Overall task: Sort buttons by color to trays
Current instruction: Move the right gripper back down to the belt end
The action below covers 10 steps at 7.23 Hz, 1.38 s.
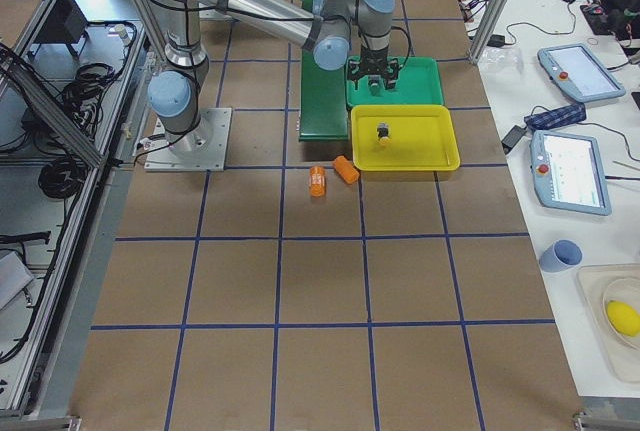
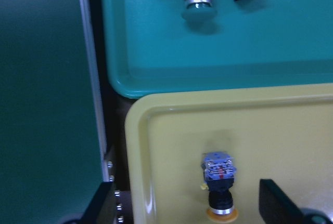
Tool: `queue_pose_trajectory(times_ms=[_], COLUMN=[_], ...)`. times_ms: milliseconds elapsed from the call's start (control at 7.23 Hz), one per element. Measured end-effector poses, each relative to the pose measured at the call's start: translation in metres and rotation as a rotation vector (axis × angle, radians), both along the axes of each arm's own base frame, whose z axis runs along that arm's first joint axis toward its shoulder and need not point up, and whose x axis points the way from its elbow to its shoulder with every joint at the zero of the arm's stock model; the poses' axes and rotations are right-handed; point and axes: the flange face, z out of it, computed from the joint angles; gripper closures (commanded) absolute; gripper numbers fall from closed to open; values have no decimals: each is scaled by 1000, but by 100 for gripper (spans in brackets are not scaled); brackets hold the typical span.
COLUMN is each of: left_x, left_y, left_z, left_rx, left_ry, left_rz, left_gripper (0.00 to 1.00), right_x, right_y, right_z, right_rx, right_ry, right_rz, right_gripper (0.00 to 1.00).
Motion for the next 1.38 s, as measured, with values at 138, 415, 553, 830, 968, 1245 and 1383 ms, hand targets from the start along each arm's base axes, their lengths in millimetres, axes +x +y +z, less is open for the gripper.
queue_pose_trajectory(times_ms=[138, 415, 553, 830, 968, 1245, 1383], left_x=[-1, -1, -1, 0, -1, -1, -1], left_y=[5, 10, 11, 11, 11, 10, 10], left_z=[-1, -2, 0, 1, -1, -3, -4], left_rx=[0, -1, -4, -8, -6, -2, -1], left_ry=[-1, -2, -2, -2, -1, 0, 0], left_rz=[-5, -12, -13, -13, -13, -13, -13], left_gripper=[0, 0, 0, 0, 0, 0, 0], right_x=[9, 20, 22, 23, 22, 21, 21], right_y=[29, 84, 99, 109, 106, 103, 106], right_z=[13, 10, 0, -21, -35, -70, -80], right_rx=[16, 51, 64, 72, 66, 63, 56], right_ry=[-3, -3, -6, -10, -9, -3, 3], right_rz=[14, 57, 72, 81, 82, 83, 82], right_gripper=[4, 4, 4, 4, 4, 4, 4])
